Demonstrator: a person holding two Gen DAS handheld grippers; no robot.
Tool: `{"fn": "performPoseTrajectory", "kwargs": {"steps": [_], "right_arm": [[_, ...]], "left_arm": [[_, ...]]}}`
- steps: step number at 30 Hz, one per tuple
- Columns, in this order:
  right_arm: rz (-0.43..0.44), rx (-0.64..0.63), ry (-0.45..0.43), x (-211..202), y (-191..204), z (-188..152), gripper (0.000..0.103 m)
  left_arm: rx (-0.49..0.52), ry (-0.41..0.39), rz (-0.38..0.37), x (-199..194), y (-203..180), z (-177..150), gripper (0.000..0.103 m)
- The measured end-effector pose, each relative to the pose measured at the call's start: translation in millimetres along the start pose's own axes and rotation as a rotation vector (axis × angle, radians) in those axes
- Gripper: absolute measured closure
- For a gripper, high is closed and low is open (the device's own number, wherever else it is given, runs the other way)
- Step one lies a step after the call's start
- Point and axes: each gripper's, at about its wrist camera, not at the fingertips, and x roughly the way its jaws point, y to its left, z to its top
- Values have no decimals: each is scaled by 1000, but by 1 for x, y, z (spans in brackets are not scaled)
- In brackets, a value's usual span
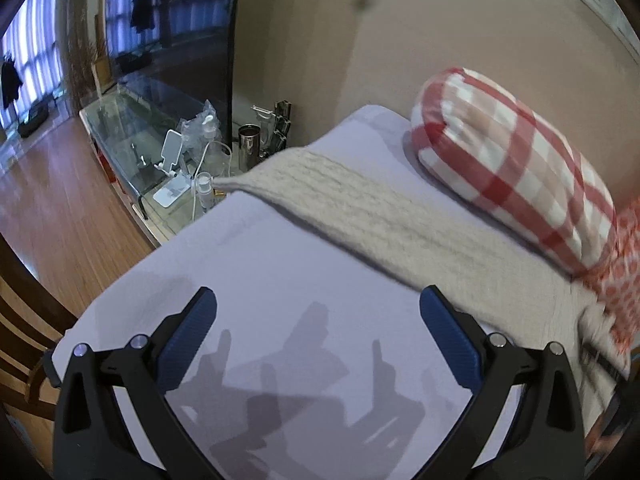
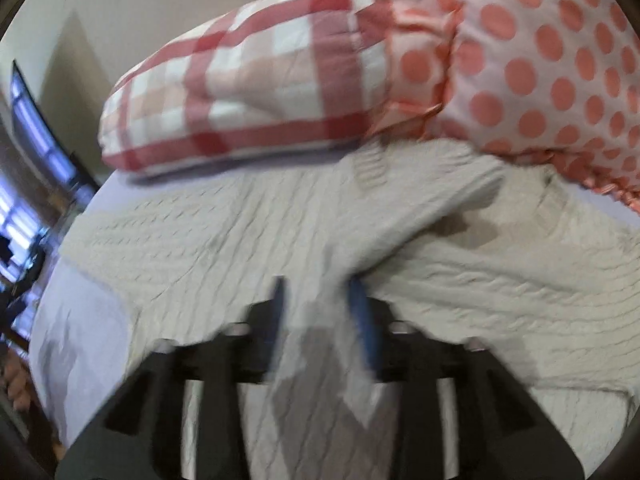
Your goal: Fold small clothes
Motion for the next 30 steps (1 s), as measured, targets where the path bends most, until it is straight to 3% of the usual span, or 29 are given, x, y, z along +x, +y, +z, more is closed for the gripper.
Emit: {"fn": "performPoseTrajectory", "kwargs": {"steps": [3, 6, 13, 20, 23, 26, 27, 30], "right_arm": [[56, -1, -23, -15, 4, -8, 36], [110, 21, -21, -23, 5, -12, 35], [181, 1, -18, -35, 17, -19, 34], [204, -52, -50, -46, 32, -23, 34], [207, -64, -64, -52, 32, -25, 32], [214, -54, -72, -58, 26, -26, 31], [215, -47, -74, -58, 24, -26, 31], [216, -31, -80, -66, 14, -26, 31]], "left_arm": [[-65, 44, -39, 15, 11, 19, 5], [-144, 115, -75, 38, 24, 36, 13], [-261, 216, -115, 86, 40, 56, 19], [-333, 193, -126, 106, 44, 75, 29], [-351, 180, -114, 112, 45, 80, 48], [-370, 182, -112, 118, 48, 81, 85], [-385, 195, -123, 121, 50, 79, 91], [-374, 172, -105, 120, 49, 78, 94]]}}
